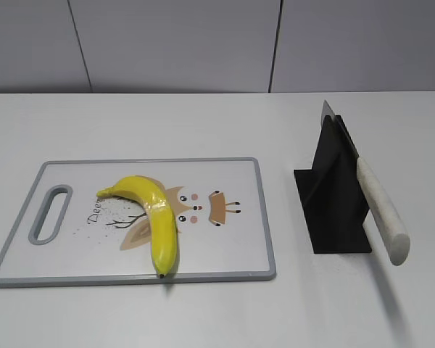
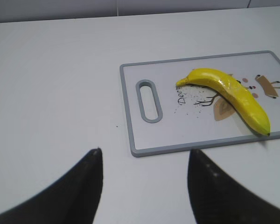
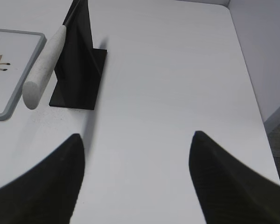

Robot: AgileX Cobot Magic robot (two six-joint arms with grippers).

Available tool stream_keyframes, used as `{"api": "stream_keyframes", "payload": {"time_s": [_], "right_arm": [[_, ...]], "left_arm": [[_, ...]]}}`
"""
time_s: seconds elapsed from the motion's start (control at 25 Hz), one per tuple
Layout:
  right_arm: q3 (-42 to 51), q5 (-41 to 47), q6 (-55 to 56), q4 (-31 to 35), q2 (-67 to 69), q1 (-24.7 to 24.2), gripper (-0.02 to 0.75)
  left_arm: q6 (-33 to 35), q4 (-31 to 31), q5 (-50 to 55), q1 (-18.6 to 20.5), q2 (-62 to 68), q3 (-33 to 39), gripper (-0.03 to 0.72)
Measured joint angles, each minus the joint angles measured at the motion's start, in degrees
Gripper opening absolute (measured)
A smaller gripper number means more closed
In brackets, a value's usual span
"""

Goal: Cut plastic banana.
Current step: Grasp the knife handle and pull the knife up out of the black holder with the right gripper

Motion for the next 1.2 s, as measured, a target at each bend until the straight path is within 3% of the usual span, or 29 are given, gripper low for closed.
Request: {"api": "stream_keyframes", "payload": {"time_s": [1.2], "right_arm": [[0.0,0.0,0.0,0.1,0.0,0.0,0.558]], "left_arm": [[0.0,0.0,0.0,0.0,0.0,0.0,0.562]]}}
